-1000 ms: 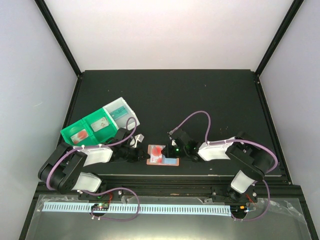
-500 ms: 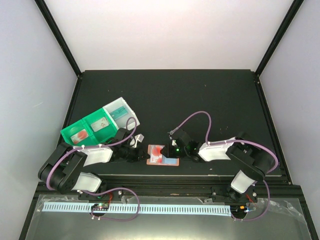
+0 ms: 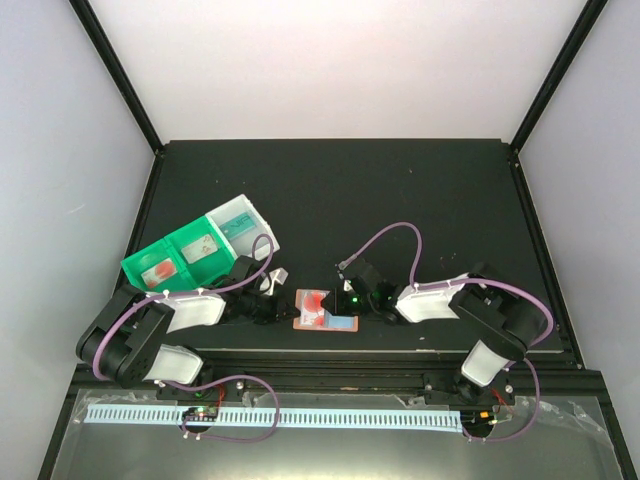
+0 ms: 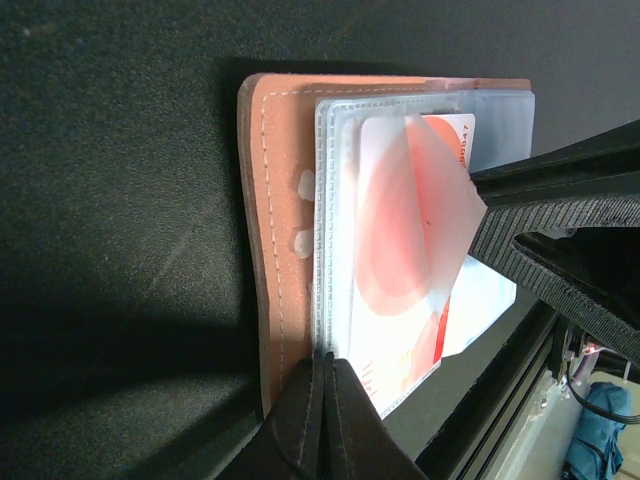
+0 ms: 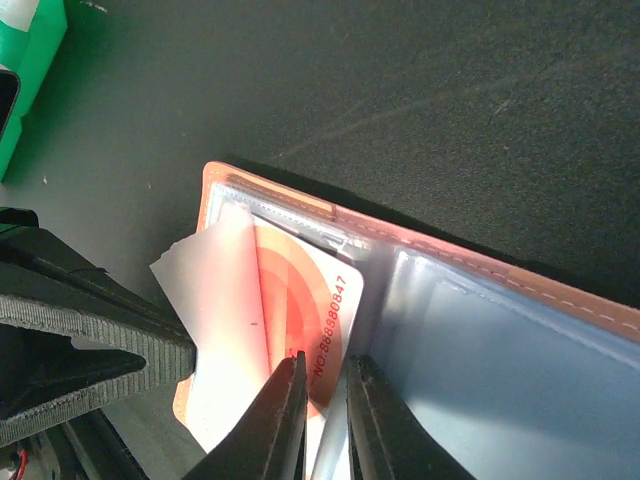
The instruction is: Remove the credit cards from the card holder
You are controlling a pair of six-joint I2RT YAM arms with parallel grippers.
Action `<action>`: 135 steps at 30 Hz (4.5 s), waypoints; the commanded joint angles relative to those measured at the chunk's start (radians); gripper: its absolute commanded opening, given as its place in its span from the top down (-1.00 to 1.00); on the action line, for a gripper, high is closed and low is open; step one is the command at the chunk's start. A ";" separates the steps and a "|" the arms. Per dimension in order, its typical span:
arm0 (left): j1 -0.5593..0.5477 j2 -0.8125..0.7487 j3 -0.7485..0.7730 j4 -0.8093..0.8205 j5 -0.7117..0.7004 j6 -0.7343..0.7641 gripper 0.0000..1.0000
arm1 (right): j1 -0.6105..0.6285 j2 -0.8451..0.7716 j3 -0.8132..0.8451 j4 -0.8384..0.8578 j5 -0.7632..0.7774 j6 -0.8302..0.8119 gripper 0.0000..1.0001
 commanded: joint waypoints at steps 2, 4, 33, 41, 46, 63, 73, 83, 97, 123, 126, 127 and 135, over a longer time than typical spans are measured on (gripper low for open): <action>-0.006 0.011 -0.007 0.007 -0.035 0.002 0.97 | 0.003 0.015 0.002 0.001 0.015 -0.005 0.81; -0.006 0.014 -0.007 0.005 -0.037 0.002 0.97 | 0.002 0.008 -0.002 -0.002 0.020 -0.009 0.88; -0.006 -0.050 0.009 -0.023 -0.047 -0.026 0.63 | -0.051 -0.209 -0.122 -0.032 0.058 -0.011 0.98; -0.005 -0.180 0.053 -0.100 -0.064 -0.044 -0.02 | -0.051 -0.288 -0.129 -0.051 0.045 0.009 0.98; -0.007 -0.289 0.057 -0.110 -0.056 -0.077 -0.32 | -0.052 -0.366 -0.136 -0.066 0.047 0.036 0.98; -0.011 -0.541 -0.065 0.242 0.073 -0.429 -0.50 | -0.051 -0.637 -0.207 0.084 0.063 0.205 0.98; -0.030 -0.614 -0.098 0.390 0.060 -0.561 -0.35 | -0.051 -0.660 -0.220 0.247 0.025 0.332 0.98; -0.048 -0.611 -0.106 0.417 0.053 -0.589 0.13 | -0.050 -0.601 -0.216 0.344 -0.012 0.384 0.98; -0.048 -0.617 -0.103 0.437 0.057 -0.581 0.97 | -0.050 -0.602 -0.232 0.344 -0.032 0.370 0.98; -0.047 -0.654 0.120 -0.141 0.387 -0.055 0.97 | -0.059 -0.792 0.170 -0.616 -0.183 -0.447 0.32; -0.049 -0.658 0.127 -0.153 0.436 -0.035 0.97 | -0.067 -0.748 0.186 -0.606 -0.246 -0.453 0.27; -0.049 -0.660 0.130 -0.161 0.444 -0.025 0.97 | -0.069 -0.735 0.191 -0.603 -0.263 -0.453 0.26; -0.048 -0.686 0.136 -0.188 0.453 0.008 0.97 | -0.069 -0.678 0.165 -0.519 -0.397 -0.426 0.38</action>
